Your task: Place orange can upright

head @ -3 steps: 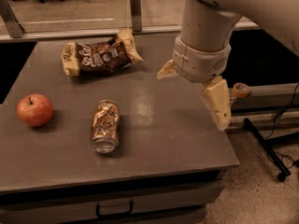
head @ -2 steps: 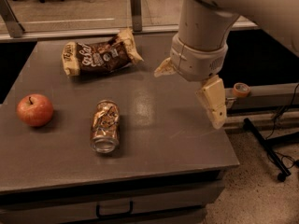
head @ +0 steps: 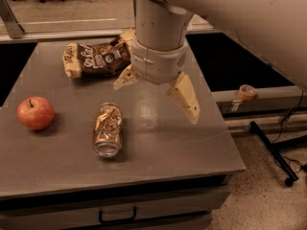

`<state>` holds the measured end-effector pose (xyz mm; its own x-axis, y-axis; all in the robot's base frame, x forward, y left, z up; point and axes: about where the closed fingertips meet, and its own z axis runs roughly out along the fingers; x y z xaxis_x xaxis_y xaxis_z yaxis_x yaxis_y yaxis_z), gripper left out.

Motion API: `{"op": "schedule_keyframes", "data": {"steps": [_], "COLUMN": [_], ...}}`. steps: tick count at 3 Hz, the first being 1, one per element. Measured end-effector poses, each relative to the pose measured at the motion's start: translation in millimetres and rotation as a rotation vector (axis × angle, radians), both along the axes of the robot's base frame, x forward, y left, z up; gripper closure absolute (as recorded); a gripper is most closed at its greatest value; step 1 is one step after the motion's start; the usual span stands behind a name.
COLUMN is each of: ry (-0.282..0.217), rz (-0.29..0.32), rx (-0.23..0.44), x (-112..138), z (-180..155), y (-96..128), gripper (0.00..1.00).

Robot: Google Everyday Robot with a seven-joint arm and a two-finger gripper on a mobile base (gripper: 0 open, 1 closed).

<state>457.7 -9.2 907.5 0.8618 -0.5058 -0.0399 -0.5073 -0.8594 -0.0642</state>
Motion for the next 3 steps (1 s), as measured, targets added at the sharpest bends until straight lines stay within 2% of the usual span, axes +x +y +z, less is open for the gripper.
{"op": "schedule_keyframes", "data": {"steps": [1,2,3], "ry": [-0.009,-0.011,-0.007], "rz": [0.236,0.236,0.32], "rx": [0.064,0.065,0.096], "x": [-0.2,0.1,11.3], "z": [1.8,1.8,-8.7], "y": [53.9,54.3,72.3], "gripper": [0.0,0.0,0.0]}}
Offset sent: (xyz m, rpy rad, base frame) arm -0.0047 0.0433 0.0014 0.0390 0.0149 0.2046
